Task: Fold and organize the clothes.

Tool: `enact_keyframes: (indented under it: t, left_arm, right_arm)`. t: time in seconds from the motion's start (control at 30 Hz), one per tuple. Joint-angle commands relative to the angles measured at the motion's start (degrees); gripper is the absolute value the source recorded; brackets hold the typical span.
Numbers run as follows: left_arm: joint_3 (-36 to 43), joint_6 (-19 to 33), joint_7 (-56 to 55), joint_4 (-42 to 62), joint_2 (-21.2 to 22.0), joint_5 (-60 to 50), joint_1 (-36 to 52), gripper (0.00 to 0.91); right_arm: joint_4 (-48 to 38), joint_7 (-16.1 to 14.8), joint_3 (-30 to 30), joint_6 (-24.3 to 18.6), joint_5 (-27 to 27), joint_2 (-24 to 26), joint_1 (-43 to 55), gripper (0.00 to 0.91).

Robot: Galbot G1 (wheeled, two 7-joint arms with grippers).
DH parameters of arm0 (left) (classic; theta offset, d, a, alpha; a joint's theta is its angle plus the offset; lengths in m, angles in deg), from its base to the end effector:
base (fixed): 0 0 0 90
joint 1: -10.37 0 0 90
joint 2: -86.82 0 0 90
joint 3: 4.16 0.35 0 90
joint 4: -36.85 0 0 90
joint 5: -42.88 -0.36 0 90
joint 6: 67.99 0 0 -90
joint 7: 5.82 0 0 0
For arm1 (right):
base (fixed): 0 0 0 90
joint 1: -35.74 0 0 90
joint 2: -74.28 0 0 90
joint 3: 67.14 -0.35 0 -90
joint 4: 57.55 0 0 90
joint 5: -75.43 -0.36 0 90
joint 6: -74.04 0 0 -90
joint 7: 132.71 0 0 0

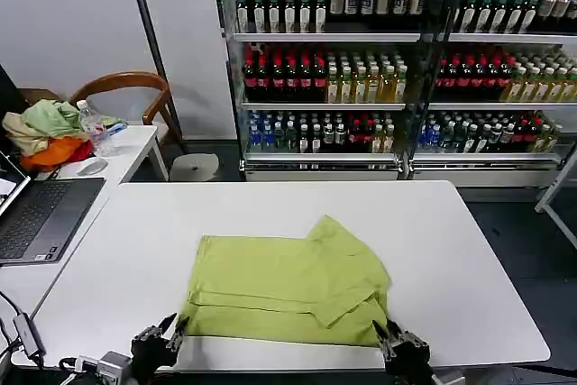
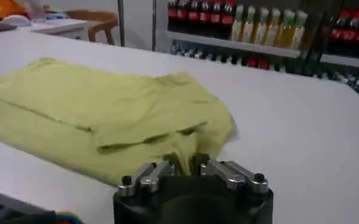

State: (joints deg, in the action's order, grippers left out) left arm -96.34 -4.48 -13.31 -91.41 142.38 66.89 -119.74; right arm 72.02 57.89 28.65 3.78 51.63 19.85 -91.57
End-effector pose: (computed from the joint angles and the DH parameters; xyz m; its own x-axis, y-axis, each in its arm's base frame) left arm 0.1524 0.0807 -0.2575 -0.8433 0.1272 0.5222 0.2243 0.9662 0.1268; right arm 0.1502 -0.0474 -0.2584 -0.8827 -0.2238 0.4133 -0.2776 0.9578 -0.0742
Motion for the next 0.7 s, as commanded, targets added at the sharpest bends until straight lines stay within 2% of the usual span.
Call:
enact_keyframes:
  t: [0.03,0.2,0.33,0.47,0.7]
  left_arm:
    - [-0.16,-0.23,-1.30,-3.21,0.22,0.46,2.26,0.907]
    - [1.63,0.99,-0.14,1.68,-0.38,1.89,9.49,0.907]
    - [4.41,2.19,3.12,9.40,-0.59,1.97,16.76,0.907]
    - [7.26,3.68,7.14,18.04,0.24,2.91,25.92,0.907]
    - [11.63,2.64,8.12,27.06,-0.11,5.92,35.21,0.907]
  right_arm:
    - [-2.36,0.93,0.06,2.16,-4.27,0.42,13.55,0.907]
    - [-13.16,2.70,6.89,5.34,-3.84,-1.01,27.93,0.907]
    - [-21.14,2.45,11.43,6.02,-6.46,-2.79,37.56,0.907]
    - [-25.87,2.35,15.18,7.77,-6.87,-5.00,45.07,0.907]
    - [-35.84,-0.08,20.13,10.91,-7.06,-10.56,54.45,0.907]
